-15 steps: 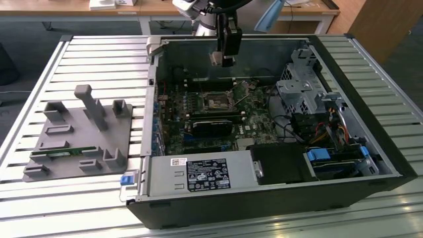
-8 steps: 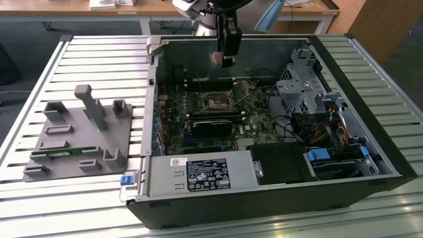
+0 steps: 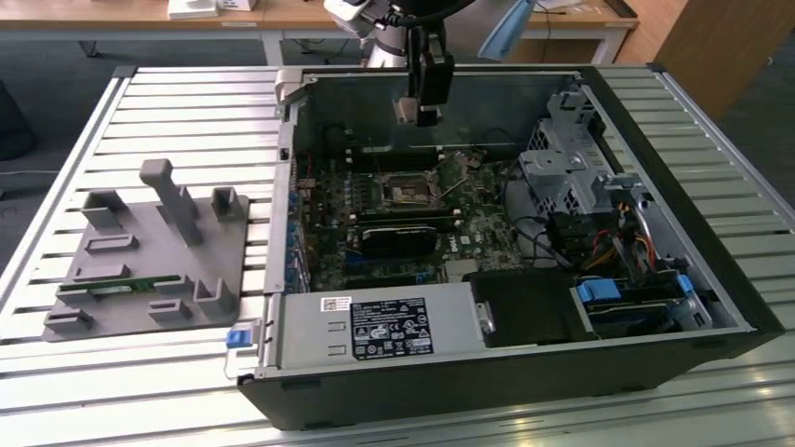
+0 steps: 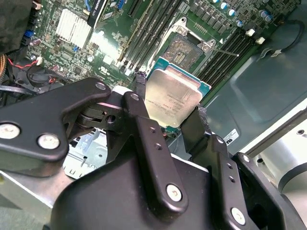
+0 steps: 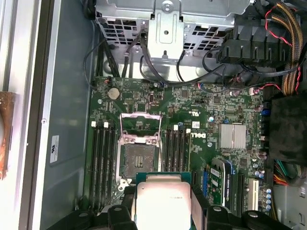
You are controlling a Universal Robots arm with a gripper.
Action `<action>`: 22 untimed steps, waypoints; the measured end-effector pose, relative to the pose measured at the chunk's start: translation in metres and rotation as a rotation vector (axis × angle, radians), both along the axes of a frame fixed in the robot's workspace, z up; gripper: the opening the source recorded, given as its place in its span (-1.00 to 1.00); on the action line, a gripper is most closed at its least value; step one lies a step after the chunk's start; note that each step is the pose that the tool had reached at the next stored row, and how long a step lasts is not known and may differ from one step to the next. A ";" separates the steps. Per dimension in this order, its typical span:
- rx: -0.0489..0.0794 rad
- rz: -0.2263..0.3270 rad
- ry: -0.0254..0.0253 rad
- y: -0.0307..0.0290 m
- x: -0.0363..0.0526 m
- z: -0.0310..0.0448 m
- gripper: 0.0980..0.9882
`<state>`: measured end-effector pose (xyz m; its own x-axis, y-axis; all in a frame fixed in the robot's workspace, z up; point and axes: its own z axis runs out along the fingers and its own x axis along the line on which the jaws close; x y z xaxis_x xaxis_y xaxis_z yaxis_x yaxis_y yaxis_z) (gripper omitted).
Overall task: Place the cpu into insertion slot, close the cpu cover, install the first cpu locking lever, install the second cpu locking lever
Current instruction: 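Place the cpu into insertion slot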
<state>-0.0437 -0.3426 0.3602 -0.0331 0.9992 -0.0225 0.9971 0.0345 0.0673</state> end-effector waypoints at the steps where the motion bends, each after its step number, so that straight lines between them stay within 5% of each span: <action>1: 0.000 0.000 0.0000 0.0000 0.0000 0.0000 0.00; 22: 0.000 0.006 -0.0002 0.0002 0.0000 -0.0113 0.00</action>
